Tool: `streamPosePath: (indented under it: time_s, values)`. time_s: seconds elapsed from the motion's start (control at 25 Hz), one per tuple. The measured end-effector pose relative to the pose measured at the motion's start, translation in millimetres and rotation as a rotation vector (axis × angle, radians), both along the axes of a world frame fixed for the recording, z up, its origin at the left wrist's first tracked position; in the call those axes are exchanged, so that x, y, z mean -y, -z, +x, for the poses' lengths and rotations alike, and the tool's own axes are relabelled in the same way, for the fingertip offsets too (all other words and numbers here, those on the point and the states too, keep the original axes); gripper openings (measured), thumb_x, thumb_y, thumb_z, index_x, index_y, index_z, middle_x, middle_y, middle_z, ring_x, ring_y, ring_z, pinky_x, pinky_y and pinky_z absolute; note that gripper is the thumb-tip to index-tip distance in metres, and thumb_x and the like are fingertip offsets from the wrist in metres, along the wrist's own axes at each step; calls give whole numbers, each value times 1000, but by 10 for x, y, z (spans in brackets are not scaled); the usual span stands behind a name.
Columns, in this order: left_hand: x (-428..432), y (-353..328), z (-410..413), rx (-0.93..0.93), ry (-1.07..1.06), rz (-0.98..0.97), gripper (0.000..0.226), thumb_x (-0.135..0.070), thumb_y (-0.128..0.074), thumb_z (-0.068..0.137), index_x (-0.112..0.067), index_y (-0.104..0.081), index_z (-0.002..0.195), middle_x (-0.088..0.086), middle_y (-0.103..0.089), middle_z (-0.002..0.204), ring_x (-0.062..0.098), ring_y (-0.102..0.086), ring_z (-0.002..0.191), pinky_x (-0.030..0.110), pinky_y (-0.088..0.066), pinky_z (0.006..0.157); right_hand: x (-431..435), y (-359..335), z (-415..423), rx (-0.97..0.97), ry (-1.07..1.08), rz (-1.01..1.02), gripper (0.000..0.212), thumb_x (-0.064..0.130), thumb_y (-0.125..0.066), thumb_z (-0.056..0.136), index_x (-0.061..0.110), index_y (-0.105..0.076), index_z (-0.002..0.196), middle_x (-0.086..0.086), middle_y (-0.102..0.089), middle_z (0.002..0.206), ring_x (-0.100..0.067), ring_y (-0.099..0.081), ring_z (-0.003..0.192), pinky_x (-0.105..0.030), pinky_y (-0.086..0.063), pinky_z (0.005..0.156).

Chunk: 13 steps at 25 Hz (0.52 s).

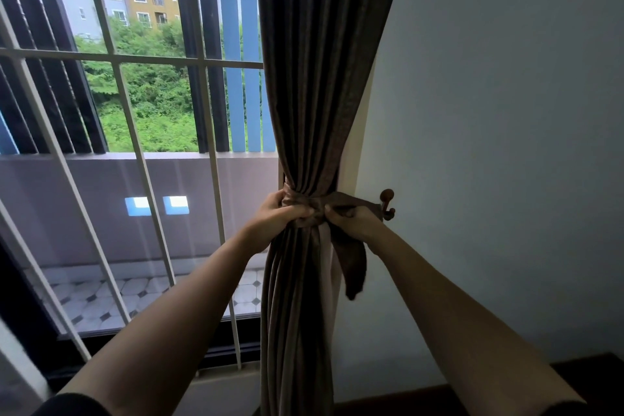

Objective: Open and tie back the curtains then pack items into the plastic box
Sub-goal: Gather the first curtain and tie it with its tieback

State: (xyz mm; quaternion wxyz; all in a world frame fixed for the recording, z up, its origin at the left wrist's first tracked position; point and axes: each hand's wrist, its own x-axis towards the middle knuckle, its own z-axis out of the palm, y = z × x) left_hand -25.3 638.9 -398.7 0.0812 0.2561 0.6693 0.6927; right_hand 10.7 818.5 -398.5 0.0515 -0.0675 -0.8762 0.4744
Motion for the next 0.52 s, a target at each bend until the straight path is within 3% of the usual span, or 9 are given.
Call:
streamPosePath:
  time_s: [0.08, 0.12, 0.24, 0.36, 0.52]
  values:
    - [-40, 3, 39, -16, -28, -3, 16, 1, -66, 79, -8, -63, 93, -1, -70, 82, 9, -68, 79, 16, -53, 70, 2, 11, -13, -55, 73, 143, 48, 49, -59, 84, 3, -68, 75, -7, -64, 69, -20, -63, 78, -28, -47, 71]
    - [-60, 17, 59, -29, -46, -7, 16, 4, -63, 82, -8, -63, 93, -2, -70, 82, 7, -68, 79, 15, -53, 70, 7, -12, -6, -84, 77, 157, 47, 44, -60, 86, 0, -66, 70, -10, -64, 67, -19, -61, 71, -28, -45, 66]
    - [-99, 41, 102, -69, -128, -16, 21, 2, -61, 84, -1, -61, 105, 5, -68, 92, 9, -66, 83, 15, -53, 72, -13, -214, 42, -116, 18, 34, 36, 26, -67, 84, -9, -67, 78, -22, -68, 83, -25, -63, 80, -36, -49, 75]
    - [-91, 51, 110, -118, -204, -35, 25, 1, -62, 84, -2, -59, 109, 9, -67, 96, 10, -64, 85, 17, -54, 76, 6, -381, 188, 13, -112, -88, 8, 6, -65, 81, -2, -68, 81, -11, -64, 77, -19, -61, 74, -25, -51, 66]
    - [-61, 41, 122, -133, -264, -93, 34, -17, -69, 75, -7, -63, 107, 10, -70, 101, 21, -66, 95, 38, -54, 88, 98, -368, 326, 39, -135, -299, 15, -6, -58, 80, 5, -69, 80, -4, -64, 74, -13, -60, 72, -16, -52, 63]
